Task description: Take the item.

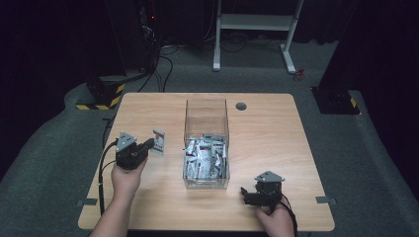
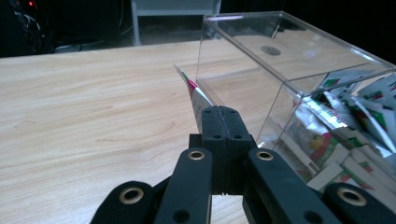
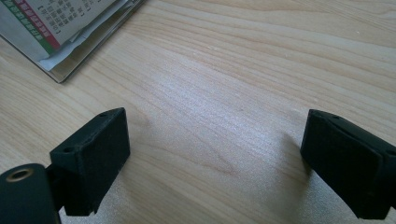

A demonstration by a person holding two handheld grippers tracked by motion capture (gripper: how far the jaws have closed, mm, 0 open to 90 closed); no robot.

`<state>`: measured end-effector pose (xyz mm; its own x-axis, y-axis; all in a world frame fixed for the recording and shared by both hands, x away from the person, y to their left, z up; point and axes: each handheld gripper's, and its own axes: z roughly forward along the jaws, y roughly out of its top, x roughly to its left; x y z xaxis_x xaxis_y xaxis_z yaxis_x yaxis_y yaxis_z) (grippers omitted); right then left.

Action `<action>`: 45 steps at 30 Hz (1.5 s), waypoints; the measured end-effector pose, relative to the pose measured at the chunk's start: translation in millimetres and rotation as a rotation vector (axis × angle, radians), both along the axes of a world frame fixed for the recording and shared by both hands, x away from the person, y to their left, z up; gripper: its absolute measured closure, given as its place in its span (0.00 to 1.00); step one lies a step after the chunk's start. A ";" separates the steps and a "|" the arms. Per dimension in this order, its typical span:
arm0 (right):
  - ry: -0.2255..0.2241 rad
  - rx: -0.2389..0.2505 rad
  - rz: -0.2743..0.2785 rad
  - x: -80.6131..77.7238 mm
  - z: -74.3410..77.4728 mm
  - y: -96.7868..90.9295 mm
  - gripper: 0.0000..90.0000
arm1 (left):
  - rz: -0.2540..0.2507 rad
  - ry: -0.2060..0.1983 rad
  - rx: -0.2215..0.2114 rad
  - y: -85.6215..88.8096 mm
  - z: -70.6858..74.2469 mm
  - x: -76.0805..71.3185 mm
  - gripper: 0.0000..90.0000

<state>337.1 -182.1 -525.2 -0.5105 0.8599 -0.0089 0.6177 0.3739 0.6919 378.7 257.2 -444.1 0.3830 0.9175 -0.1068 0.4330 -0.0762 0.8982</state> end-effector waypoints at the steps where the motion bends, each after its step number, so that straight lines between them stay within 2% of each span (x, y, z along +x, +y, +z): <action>1: 0.000 0.000 0.000 0.0 0.0 0.0 0.09 | 0.001 0.004 0.004 0.4 -1.4 0.7 1.00; 11: 0.000 0.000 0.000 0.0 0.0 0.0 0.09 | 0.009 0.063 0.007 0.8 -20.6 8.8 1.00; 22: 0.000 0.000 0.000 0.0 0.0 0.0 0.09 | 0.012 0.087 -0.008 -0.7 -30.9 12.8 1.00; 33: 0.000 0.000 0.000 0.0 0.0 0.0 0.09 | 0.026 0.109 0.024 -1.0 -40.2 21.1 1.00; 37: 0.000 0.000 0.000 0.0 0.0 0.0 0.09 | 0.034 0.121 0.016 1.8 -42.1 23.7 1.00; 41: 0.000 0.000 0.000 0.0 0.0 0.0 0.09 | 0.043 0.140 0.045 4.5 -45.9 26.1 1.00; 45: 0.000 0.000 0.000 0.0 0.0 0.0 0.09 | 0.054 0.147 0.047 7.5 -48.2 28.7 0.99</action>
